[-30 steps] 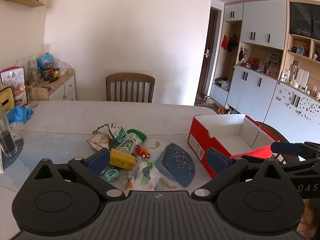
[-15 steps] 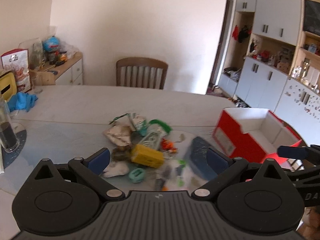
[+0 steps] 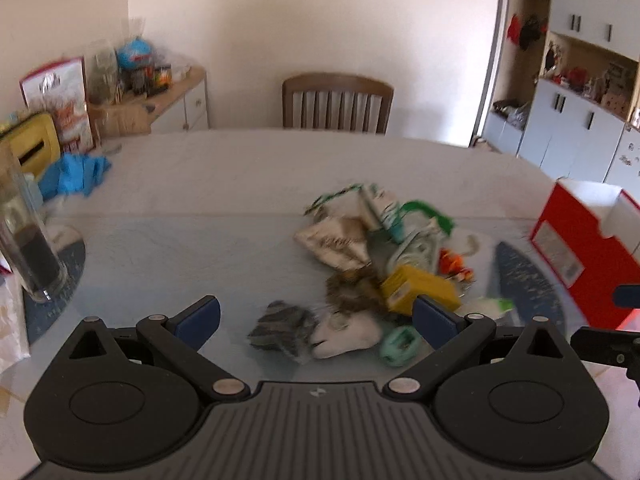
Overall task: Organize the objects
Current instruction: 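Reach both tools toward the pile of items on the table, then grasp the dark mesh bag with left tool while right tool grasps white plastic bag, then carry both held bags over the red-and-white box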
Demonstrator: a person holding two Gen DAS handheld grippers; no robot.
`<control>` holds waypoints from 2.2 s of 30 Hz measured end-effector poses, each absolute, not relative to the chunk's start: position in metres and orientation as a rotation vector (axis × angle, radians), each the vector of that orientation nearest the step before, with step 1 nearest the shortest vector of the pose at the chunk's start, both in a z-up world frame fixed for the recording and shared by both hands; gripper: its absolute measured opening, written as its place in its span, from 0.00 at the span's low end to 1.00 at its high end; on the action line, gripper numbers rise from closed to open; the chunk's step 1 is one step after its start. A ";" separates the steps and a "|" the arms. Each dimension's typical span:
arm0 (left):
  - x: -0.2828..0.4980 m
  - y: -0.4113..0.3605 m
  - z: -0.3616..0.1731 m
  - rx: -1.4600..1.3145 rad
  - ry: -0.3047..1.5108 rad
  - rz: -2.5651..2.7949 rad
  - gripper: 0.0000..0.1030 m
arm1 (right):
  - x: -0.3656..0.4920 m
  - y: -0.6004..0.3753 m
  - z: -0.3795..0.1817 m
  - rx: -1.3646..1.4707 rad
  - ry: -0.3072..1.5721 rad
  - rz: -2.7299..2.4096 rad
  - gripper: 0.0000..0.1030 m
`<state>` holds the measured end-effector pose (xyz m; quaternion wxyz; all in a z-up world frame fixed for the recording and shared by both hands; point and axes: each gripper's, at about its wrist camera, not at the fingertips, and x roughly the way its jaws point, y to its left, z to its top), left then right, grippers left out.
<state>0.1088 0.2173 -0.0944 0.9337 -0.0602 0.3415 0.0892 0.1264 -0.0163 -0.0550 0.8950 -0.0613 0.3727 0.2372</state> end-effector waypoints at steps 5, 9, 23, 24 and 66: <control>0.125 0.233 -0.117 -0.086 0.743 0.193 0.99 | 0.138 0.001 -0.069 -0.156 0.813 0.490 0.88; 0.137 0.244 -0.131 -0.077 0.770 0.198 0.94 | 0.147 0.011 -0.080 -0.166 0.846 0.490 0.87; 0.157 0.262 -0.153 -0.166 0.850 0.109 0.72 | 0.174 0.028 -0.114 -0.156 0.990 0.445 0.81; 0.157 0.263 -0.154 -0.169 0.853 0.105 0.70 | 0.176 0.028 -0.117 -0.153 1.000 0.441 0.81; 0.127 0.203 -0.077 -0.150 0.766 0.089 0.39 | 0.158 -0.039 -0.052 -0.072 0.933 0.479 0.42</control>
